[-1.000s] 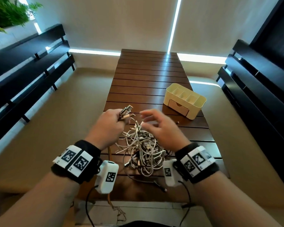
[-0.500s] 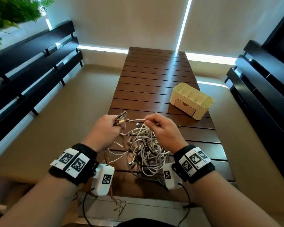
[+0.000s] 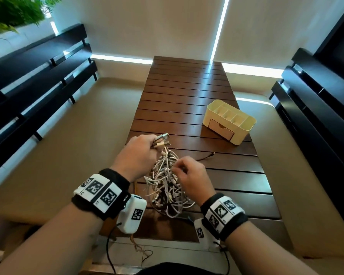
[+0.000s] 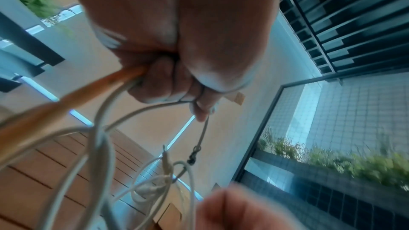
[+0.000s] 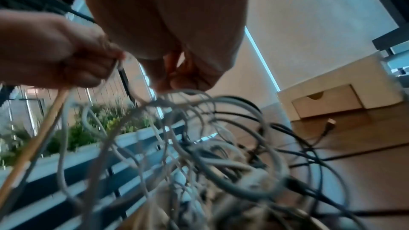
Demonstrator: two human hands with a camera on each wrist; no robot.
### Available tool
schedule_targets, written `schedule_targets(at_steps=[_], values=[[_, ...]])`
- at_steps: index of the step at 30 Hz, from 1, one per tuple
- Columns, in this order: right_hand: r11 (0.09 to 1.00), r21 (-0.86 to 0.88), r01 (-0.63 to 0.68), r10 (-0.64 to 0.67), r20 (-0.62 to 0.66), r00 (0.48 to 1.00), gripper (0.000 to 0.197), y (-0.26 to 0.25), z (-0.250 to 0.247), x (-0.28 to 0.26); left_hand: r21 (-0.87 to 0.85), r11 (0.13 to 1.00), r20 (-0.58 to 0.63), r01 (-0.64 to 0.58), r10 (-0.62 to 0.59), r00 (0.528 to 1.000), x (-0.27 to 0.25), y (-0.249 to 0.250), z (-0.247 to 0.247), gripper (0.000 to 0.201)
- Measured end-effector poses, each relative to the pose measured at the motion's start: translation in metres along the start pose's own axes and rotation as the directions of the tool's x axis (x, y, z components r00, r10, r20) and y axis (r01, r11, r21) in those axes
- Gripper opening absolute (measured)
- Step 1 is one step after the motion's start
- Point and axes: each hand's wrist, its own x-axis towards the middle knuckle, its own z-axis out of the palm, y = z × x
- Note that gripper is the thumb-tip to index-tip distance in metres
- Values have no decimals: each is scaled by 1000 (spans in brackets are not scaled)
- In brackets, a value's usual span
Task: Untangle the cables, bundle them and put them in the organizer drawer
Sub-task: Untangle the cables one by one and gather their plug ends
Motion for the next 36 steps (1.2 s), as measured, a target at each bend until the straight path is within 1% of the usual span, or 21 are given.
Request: schedule_targets(at_steps=[2, 3, 5, 7, 8, 9, 10, 12, 14, 15, 16, 18, 20, 22, 24, 26, 28, 30, 32, 33, 36], values=[[996, -89, 23, -18, 63, 998, 7, 20, 5, -6, -72, 997, -69, 3, -8, 998, 3, -2, -5, 27], [990, -143, 1, 10, 77, 997, 9, 28, 4, -6, -94, 996, -102, 1, -11, 995, 4, -2, -8, 26], [966, -234, -110, 130, 73, 989, 13, 40, -1, -2, -126, 992, -151, 0, -19, 988, 5, 0, -12, 25], [913, -312, -262, 288, 37, 957, 14, 47, -8, 6, -165, 986, -160, 4, -30, 987, 5, 2, -15, 24], [896, -332, -295, 315, 9, 949, 15, 46, -13, 11, -169, 986, -154, 7, -34, 987, 5, 3, -15, 24], [898, -323, -297, 306, -24, 952, 15, 42, -18, 15, -162, 987, -146, 13, -37, 989, 4, 5, -15, 24], [921, -279, -272, 265, -61, 962, 16, 34, -23, 18, -156, 988, -141, 18, -40, 989, 3, 6, -15, 25], [981, -122, -152, 139, -114, 984, 16, 9, -32, 20, -168, 986, -134, 18, -41, 990, 3, 8, -16, 25], [998, 55, -5, 9, -63, 998, 11, -24, -37, 19, -173, 985, -114, 0, -20, 993, 2, 12, -17, 24], [995, 95, 37, -36, -14, 999, 17, -35, -36, 20, -171, 985, -113, -13, -6, 994, 2, 14, -18, 23], [992, 106, 62, -66, 33, 997, 22, -42, -34, 21, -171, 985, -122, -25, 4, 993, 2, 16, -19, 23], [994, 94, 59, -67, 76, 995, 17, -44, -27, 25, -190, 981, -146, -29, 1, 989, 2, 18, -21, 25], [997, 73, 39, -43, 54, 998, 9, -38, -25, 26, -203, 979, -142, -17, -13, 990, -1, 19, -26, 25], [998, 59, 17, -17, 9, 1000, 5, -33, -28, 24, -195, 981, -104, 8, -29, 994, -8, 17, -30, 25], [993, 113, 21, -14, -59, 998, 16, -33, -35, 20, -184, 982, -52, 50, -60, 997, -14, 13, -33, 25], [977, 192, 93, -79, -78, 994, 30, -45, -41, 16, -173, 982, -9, 75, -78, 997, -20, 9, -33, 25], [966, 162, 200, -195, -43, 980, 32, -60, -42, 15, -157, 984, 17, 84, -82, 996, -26, 8, -33, 25], [949, 79, 305, -304, -21, 952, 20, -72, -37, 14, -152, 986, 29, 70, -67, 997, -32, 9, -35, 26], [935, 55, 350, -350, -7, 937, 6, -77, -31, 12, -151, 986, 43, 66, -60, 997, -38, 9, -37, 25], [942, 62, 331, -332, 20, 943, 2, -79, -30, 9, -164, 984, 48, 71, -64, 997, -42, 8, -38, 24], [976, 72, 207, -216, 171, 961, 5, -82, -31, -5, -210, 976, 3, 61, -62, 998, -54, 4, -43, 23]])
